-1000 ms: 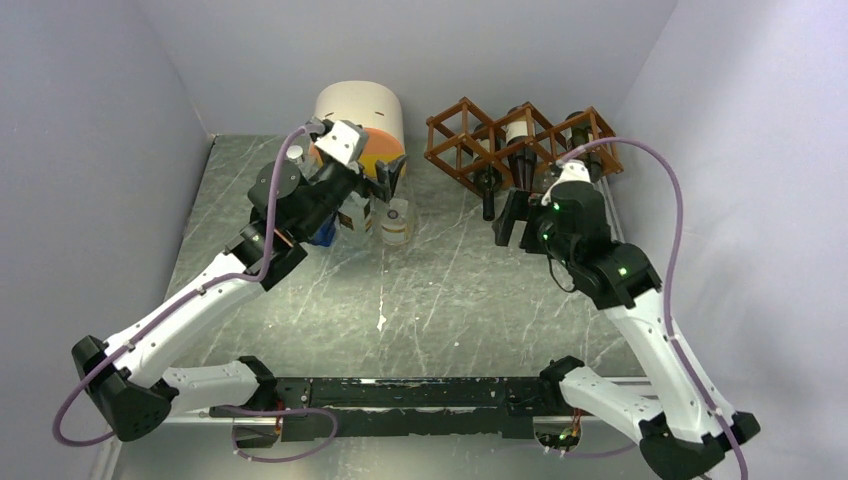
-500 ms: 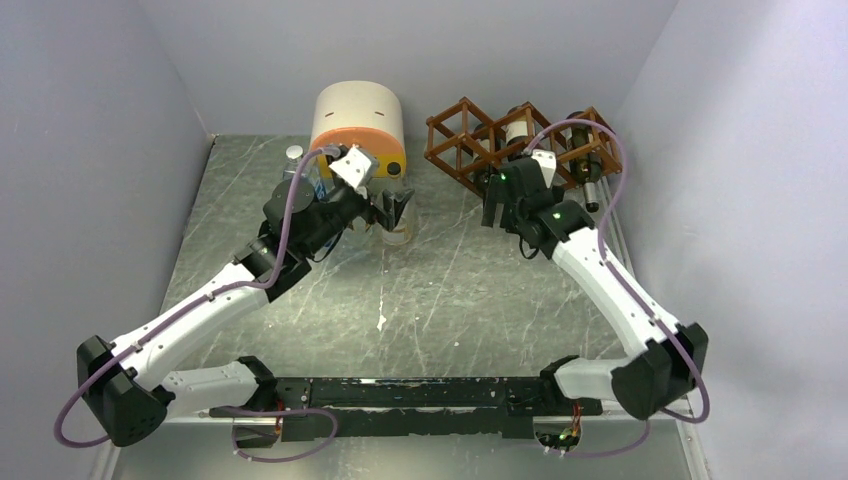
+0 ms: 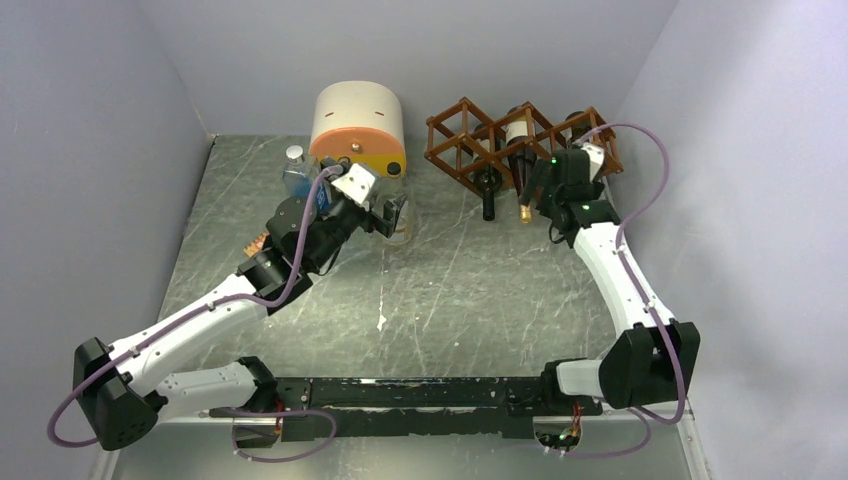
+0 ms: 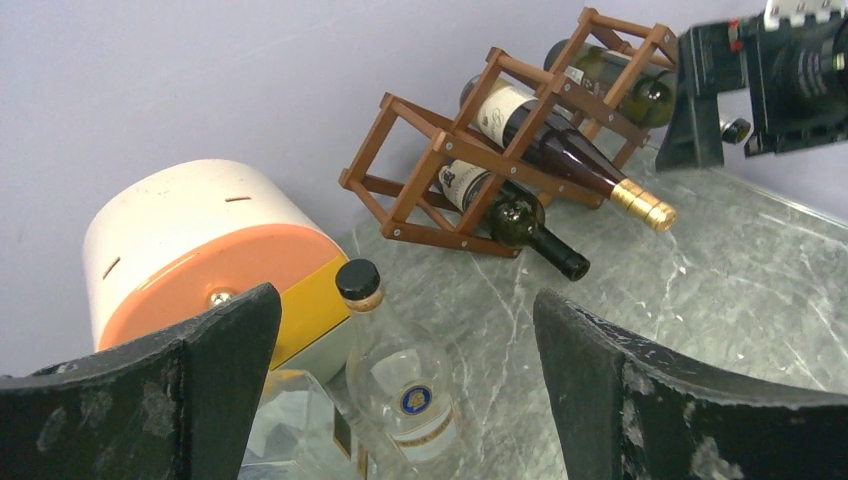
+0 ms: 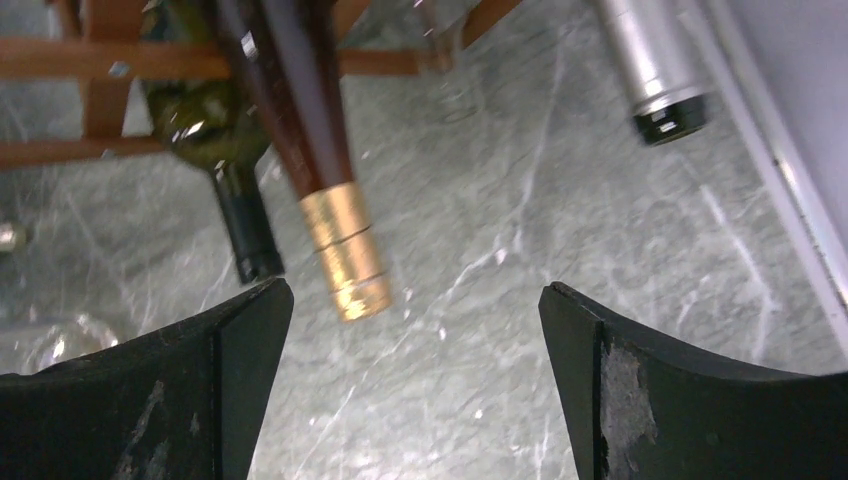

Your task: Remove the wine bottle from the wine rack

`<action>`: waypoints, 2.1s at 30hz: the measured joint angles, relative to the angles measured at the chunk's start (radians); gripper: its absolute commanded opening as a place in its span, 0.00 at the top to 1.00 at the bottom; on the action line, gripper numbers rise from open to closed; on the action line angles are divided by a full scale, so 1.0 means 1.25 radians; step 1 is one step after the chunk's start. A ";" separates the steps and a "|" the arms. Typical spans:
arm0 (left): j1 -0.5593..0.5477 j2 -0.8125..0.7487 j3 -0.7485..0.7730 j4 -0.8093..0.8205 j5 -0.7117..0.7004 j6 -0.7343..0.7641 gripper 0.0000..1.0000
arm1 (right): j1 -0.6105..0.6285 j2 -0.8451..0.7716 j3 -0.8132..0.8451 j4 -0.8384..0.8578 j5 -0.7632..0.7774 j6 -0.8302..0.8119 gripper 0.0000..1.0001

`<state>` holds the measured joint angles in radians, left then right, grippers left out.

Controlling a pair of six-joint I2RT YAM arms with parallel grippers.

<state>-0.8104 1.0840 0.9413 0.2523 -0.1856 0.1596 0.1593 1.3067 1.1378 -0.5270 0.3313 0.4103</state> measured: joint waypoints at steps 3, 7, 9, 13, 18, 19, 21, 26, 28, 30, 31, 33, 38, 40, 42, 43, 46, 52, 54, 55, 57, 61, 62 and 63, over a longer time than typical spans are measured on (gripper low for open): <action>-0.009 -0.012 -0.013 0.005 -0.011 0.027 0.00 | -0.065 0.001 0.001 0.030 -0.011 -0.019 0.00; -0.013 -0.025 -0.014 0.008 -0.016 0.043 0.00 | -0.129 0.001 -0.005 0.092 -0.010 -0.027 0.00; -0.013 -0.030 -0.014 0.012 -0.023 0.047 0.00 | -0.167 -0.001 -0.020 0.132 -0.020 -0.026 0.00; -0.013 -0.031 -0.014 0.016 -0.027 0.050 0.01 | -0.259 -0.002 -0.046 0.191 -0.067 -0.022 0.00; -0.013 -0.031 -0.016 0.018 -0.028 0.050 0.02 | -0.366 0.005 -0.071 0.267 -0.185 -0.012 0.00; -0.013 -0.030 -0.016 0.017 -0.028 0.050 0.02 | -0.390 0.010 -0.081 0.290 -0.219 -0.008 0.00; -0.013 -0.029 -0.016 0.017 -0.027 0.050 0.02 | -0.439 0.026 -0.111 0.346 -0.301 0.002 0.00; -0.013 -0.029 -0.016 0.017 -0.025 0.049 0.03 | -0.508 0.125 -0.170 0.479 -0.497 0.037 0.06; -0.013 -0.029 -0.017 0.017 -0.024 0.049 0.03 | -0.523 0.164 -0.187 0.525 -0.568 0.056 0.08; -0.013 -0.028 -0.017 0.017 -0.023 0.049 0.04 | -0.533 0.196 -0.192 0.568 -0.624 0.073 0.10; -0.013 -0.027 -0.017 0.017 -0.022 0.049 0.04 | -0.535 0.207 -0.193 0.591 -0.646 0.081 0.11; -0.013 -0.024 -0.017 0.017 -0.020 0.049 0.04 | -0.535 0.226 -0.192 0.635 -0.687 0.092 0.15; -0.014 -0.009 -0.017 0.017 -0.016 0.049 0.04 | -0.535 0.289 -0.163 0.685 -0.760 0.107 0.28; -0.014 -0.003 -0.017 0.016 -0.016 0.049 0.04 | -0.535 0.309 -0.150 0.692 -0.779 0.109 0.32; -0.014 -0.001 -0.017 0.016 -0.014 0.049 0.04 | -0.535 0.318 -0.144 0.696 -0.790 0.107 0.38; -0.014 0.000 -0.017 0.016 -0.013 0.049 0.04 | -0.535 0.320 -0.143 0.696 -0.794 0.104 0.40; -0.014 0.000 -0.017 0.016 -0.013 0.049 0.04 | -0.535 0.322 -0.134 0.692 -0.800 0.098 0.43; -0.016 0.003 -0.017 0.016 -0.010 0.049 0.04 | -0.535 0.343 -0.089 0.694 -0.820 0.084 0.43; -0.019 0.005 -0.017 0.016 -0.010 0.049 0.05 | -0.535 0.349 -0.085 0.698 -0.829 0.081 0.43; -0.020 0.006 -0.017 0.016 -0.009 0.049 0.05 | -0.535 0.352 -0.085 0.701 -0.835 0.081 0.43; -0.020 0.007 -0.017 0.016 -0.008 0.049 0.05 | -0.535 0.358 -0.085 0.704 -0.846 0.079 0.43; -0.021 0.009 -0.017 0.016 -0.008 0.049 0.05 | -0.535 0.368 -0.080 0.704 -0.861 0.072 0.45; -0.022 0.010 -0.017 0.016 -0.008 0.049 0.05 | -0.534 0.369 -0.078 0.704 -0.863 0.069 0.47; -0.022 0.011 -0.017 0.016 -0.008 0.049 0.05 | -0.534 0.370 -0.076 0.704 -0.865 0.066 0.51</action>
<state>-0.8379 1.0981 0.9203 0.2726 -0.1955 0.2207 -0.5083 1.7695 1.0424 0.3534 -0.7498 0.4927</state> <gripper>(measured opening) 0.952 0.558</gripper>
